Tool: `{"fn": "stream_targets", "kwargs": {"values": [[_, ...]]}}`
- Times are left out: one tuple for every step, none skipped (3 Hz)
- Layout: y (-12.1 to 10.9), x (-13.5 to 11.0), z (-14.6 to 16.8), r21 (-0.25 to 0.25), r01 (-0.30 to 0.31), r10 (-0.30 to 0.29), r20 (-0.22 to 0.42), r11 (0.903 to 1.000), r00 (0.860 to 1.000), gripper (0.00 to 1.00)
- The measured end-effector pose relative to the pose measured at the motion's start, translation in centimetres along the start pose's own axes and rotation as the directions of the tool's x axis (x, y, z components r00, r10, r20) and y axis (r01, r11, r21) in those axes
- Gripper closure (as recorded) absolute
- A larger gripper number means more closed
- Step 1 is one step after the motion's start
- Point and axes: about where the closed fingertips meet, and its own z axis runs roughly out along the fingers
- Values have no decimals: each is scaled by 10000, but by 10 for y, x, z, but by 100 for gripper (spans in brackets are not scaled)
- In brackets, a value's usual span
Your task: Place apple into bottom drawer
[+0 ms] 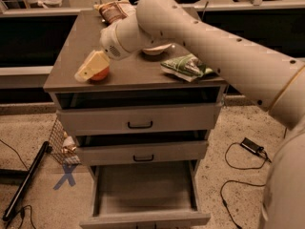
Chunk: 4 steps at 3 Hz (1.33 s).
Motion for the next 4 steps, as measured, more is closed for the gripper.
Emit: {"fn": "stream_targets", "kwargs": {"values": [[-3, 12, 23, -154, -832, 839, 494, 9964, 9953, 0], [-14, 25, 33, 26, -1516, 1509, 837, 9884, 9850, 0], [-23, 40, 38, 184, -2131, 2098, 1111, 9769, 9714, 26], [-20, 43, 44, -89, -2144, 2137, 1338, 9767, 9677, 49]]}}
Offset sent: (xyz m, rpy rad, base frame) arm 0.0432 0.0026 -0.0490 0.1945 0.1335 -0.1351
